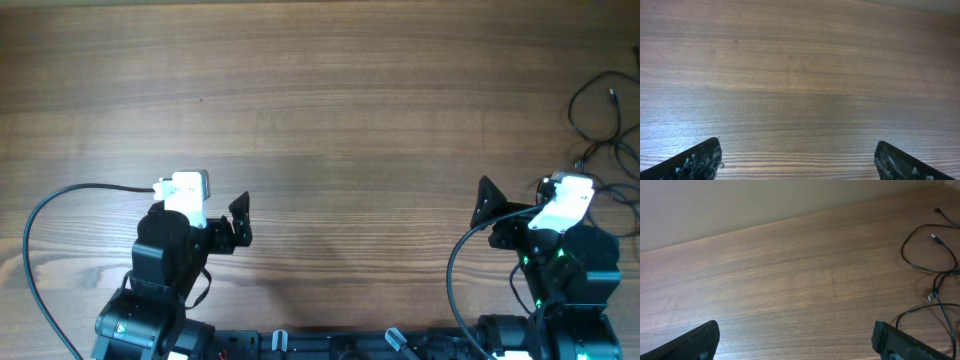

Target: Untangle cables

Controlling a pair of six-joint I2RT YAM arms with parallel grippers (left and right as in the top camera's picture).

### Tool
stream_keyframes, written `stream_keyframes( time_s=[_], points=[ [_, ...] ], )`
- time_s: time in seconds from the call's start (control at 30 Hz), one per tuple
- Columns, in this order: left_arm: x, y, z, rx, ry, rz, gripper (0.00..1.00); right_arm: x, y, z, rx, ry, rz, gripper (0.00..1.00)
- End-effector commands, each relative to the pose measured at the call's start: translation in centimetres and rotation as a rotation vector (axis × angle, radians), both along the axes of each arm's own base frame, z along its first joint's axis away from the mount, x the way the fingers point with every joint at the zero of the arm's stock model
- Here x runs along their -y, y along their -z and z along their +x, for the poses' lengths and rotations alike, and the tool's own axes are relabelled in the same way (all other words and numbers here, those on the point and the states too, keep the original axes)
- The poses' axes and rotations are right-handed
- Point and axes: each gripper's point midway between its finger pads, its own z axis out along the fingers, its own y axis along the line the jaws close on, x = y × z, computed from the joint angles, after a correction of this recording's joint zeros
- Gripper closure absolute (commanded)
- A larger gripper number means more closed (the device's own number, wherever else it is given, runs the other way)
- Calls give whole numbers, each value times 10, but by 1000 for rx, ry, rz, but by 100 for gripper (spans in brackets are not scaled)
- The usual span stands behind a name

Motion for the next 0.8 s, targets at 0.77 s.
stream_keyframes(
  time_s=[0.77],
  points=[
    [-4,1,1,2,-23,4,0,-3,32,-14,-136,-17,5,0]
  ],
)
